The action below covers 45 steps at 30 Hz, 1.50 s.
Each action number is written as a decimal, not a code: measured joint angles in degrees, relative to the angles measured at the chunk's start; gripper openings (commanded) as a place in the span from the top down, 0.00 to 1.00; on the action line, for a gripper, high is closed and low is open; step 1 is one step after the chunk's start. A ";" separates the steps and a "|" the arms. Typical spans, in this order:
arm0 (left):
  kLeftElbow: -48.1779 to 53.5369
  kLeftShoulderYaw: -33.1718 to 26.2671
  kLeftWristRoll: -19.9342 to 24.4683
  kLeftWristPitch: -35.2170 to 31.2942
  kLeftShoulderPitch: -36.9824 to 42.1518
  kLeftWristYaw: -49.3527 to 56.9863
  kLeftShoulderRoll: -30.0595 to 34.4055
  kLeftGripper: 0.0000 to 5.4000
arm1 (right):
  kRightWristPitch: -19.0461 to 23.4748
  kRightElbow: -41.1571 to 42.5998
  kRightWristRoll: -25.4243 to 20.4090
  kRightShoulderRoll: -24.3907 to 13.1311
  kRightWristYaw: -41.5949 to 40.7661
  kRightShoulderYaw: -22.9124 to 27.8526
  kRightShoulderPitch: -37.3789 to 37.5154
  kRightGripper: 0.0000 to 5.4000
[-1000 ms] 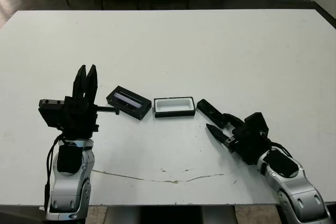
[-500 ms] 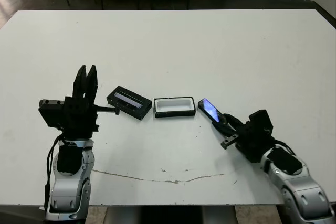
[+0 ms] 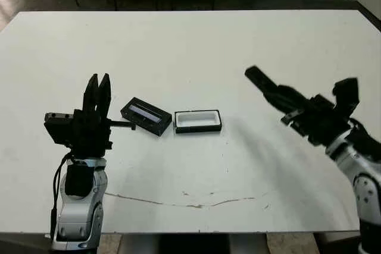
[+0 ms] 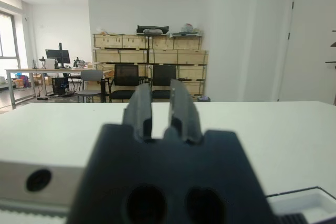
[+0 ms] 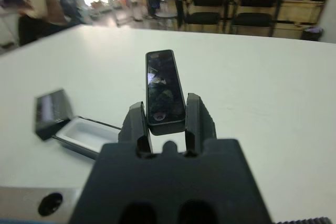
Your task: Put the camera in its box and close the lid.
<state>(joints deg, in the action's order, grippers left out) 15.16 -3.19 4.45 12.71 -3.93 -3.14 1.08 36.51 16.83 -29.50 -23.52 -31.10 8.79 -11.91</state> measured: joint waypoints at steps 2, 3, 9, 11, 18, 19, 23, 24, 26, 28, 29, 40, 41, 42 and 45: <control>0.13 0.09 -0.11 -0.01 -0.08 0.11 -0.01 1.00 | -0.70 -4.38 0.18 -1.62 -4.43 -1.96 -3.14 1.00; 0.24 0.14 -0.17 -0.01 -0.16 0.22 -0.03 1.00 | -1.61 -6.57 0.49 -2.19 -6.55 -2.89 -4.62 1.00; 0.38 0.38 -0.15 -0.43 -0.43 0.43 -0.24 1.00 | -10.50 -22.20 6.69 -4.66 -19.94 -10.54 -15.19 1.00; 0.53 0.46 -0.15 -0.71 -0.47 0.67 -0.36 1.00 | -13.52 -27.92 9.21 -5.06 -24.88 -13.39 -19.36 1.00; 0.98 0.69 -0.41 -1.15 -0.48 1.21 -0.51 1.00 | -22.65 -48.62 17.23 -5.02 -42.60 -22.10 -34.87 1.00; 0.99 0.73 -0.46 -1.18 -0.49 1.23 -0.52 1.00 | -23.71 -51.11 18.46 -4.72 -44.36 -23.05 -36.66 1.00; 0.98 0.77 -0.51 -1.17 -0.49 1.35 -0.53 1.00 | -26.75 -58.88 21.06 -2.97 -49.93 -24.79 -41.09 1.00; 0.98 0.75 -0.50 -1.17 -0.49 1.35 -0.53 1.00 | -27.39 -60.18 21.59 -2.69 -50.80 -24.96 -41.68 1.00; 0.97 0.75 -0.47 -1.18 -0.48 1.33 -0.52 1.00 | -28.75 -62.36 22.24 -1.88 -52.15 -25.11 -42.46 1.00; 0.91 0.73 -0.43 -1.18 -0.48 1.23 -0.51 1.00 | -29.50 -64.05 22.39 -1.26 -53.32 -24.98 -42.74 1.00; 0.83 0.72 -0.41 -1.17 -0.46 1.12 -0.50 1.00 | -29.48 -64.84 22.39 -1.00 -54.01 -24.82 -42.82 1.00; 0.65 0.73 -0.47 -1.59 -0.44 1.12 -0.48 1.00 | -29.42 -66.30 22.92 -0.13 -57.27 -24.21 -42.95 1.00; 0.66 0.75 -0.48 -1.59 -0.44 1.12 -0.48 1.00 | -29.41 -66.92 22.91 0.37 -57.62 -24.21 -42.95 1.00; 0.68 0.76 -0.51 -1.60 -0.44 1.13 -0.48 1.00 | -29.40 -67.49 22.93 0.83 -57.95 -24.23 -42.94 1.00; 0.72 0.77 -0.54 -1.60 -0.45 1.13 -0.48 1.00 | -29.46 -68.65 23.76 1.61 -57.89 -24.33 -42.95 1.00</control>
<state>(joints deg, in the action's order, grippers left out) 15.88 -2.41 3.91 11.11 -4.38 -2.01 0.60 7.05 -51.82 -5.74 -21.91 -88.99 -15.54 -54.86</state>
